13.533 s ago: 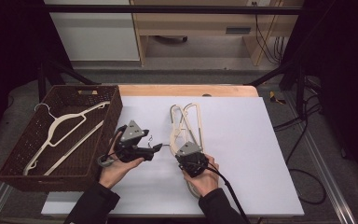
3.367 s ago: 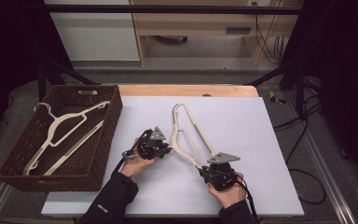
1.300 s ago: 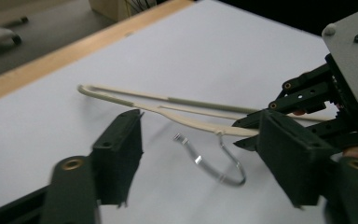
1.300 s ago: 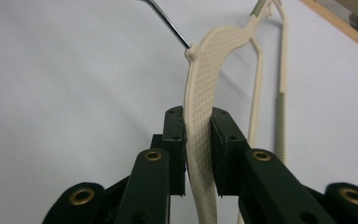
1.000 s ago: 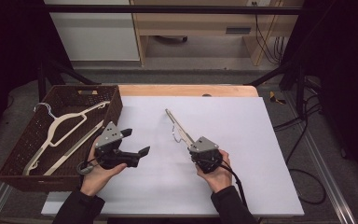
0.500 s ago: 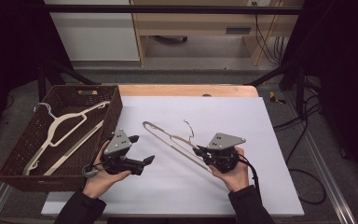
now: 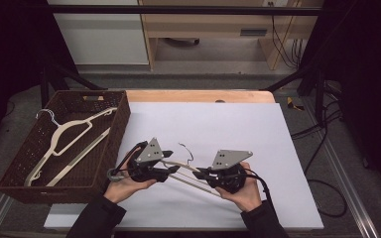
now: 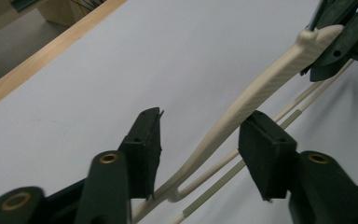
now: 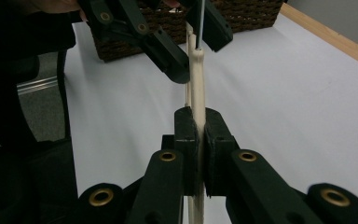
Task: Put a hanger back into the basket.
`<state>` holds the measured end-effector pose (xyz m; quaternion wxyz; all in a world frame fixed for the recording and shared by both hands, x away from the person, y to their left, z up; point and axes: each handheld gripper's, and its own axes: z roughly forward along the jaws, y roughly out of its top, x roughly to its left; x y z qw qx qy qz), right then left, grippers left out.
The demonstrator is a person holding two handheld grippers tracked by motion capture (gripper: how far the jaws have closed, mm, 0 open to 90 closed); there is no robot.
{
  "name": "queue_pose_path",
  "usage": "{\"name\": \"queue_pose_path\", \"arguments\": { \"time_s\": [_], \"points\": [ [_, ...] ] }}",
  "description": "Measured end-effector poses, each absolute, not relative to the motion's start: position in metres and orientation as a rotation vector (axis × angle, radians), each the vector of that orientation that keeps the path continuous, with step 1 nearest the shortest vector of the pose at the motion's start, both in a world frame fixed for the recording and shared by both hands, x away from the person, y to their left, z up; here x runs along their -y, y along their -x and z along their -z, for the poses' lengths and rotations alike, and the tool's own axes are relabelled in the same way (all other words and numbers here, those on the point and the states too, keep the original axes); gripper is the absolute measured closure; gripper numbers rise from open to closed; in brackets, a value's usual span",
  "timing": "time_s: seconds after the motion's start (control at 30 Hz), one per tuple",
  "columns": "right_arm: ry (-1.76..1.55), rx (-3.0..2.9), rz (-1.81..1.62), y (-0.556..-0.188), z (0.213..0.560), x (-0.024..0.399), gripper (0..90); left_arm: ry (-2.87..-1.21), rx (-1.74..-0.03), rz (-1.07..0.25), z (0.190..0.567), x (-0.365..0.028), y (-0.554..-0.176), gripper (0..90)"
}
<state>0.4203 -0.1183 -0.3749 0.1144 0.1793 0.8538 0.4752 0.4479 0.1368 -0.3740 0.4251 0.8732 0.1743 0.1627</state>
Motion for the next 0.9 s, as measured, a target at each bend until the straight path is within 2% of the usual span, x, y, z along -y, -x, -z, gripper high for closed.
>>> {"name": "queue_pose_path", "arguments": {
  "time_s": [0.07, 0.33, 0.37, 0.4, 0.53, 0.6, 0.63, 0.77, 0.9],
  "points": [
    [-0.515, -2.508, -1.401, -0.419, 0.376, 0.118, 86.6, -2.194, -0.413, -0.407, 0.375, -0.135, -0.446, 58.5],
    [-0.51, -2.511, -1.423, -0.42, 0.379, 0.118, 83.7, -2.232, -0.391, -0.402, 0.378, -0.136, -0.438, 69.0],
    [-0.53, -2.483, -1.402, -0.421, 0.38, 0.119, 79.2, -2.235, -0.394, -0.371, 0.378, -0.136, -0.434, 73.6],
    [-0.53, -2.483, -1.402, -0.421, 0.38, 0.119, 79.2, -2.235, -0.394, -0.371, 0.378, -0.136, -0.434, 75.4],
    [-0.576, -2.452, -1.379, -0.422, 0.382, 0.121, 72.6, -2.235, -0.42, -0.324, 0.377, -0.135, -0.428, 78.2],
    [-0.617, -2.418, -1.366, -0.423, 0.385, 0.12, 63.3, -2.229, -0.44, -0.311, 0.378, -0.135, -0.426, 80.7],
    [-0.617, -2.418, -1.366, -0.423, 0.385, 0.12, 63.3, -2.221, -0.446, -0.288, 0.38, -0.136, -0.425, 80.7],
    [-0.69, -2.374, -1.357, -0.425, 0.387, 0.121, 50.9, -2.2, -0.456, -0.222, 0.384, -0.134, -0.422, 85.4],
    [-0.751, -2.331, -1.375, -0.424, 0.387, 0.13, 42.0, -2.18, -0.507, -0.24, 0.384, -0.138, -0.423, 86.3]
  ]
}}
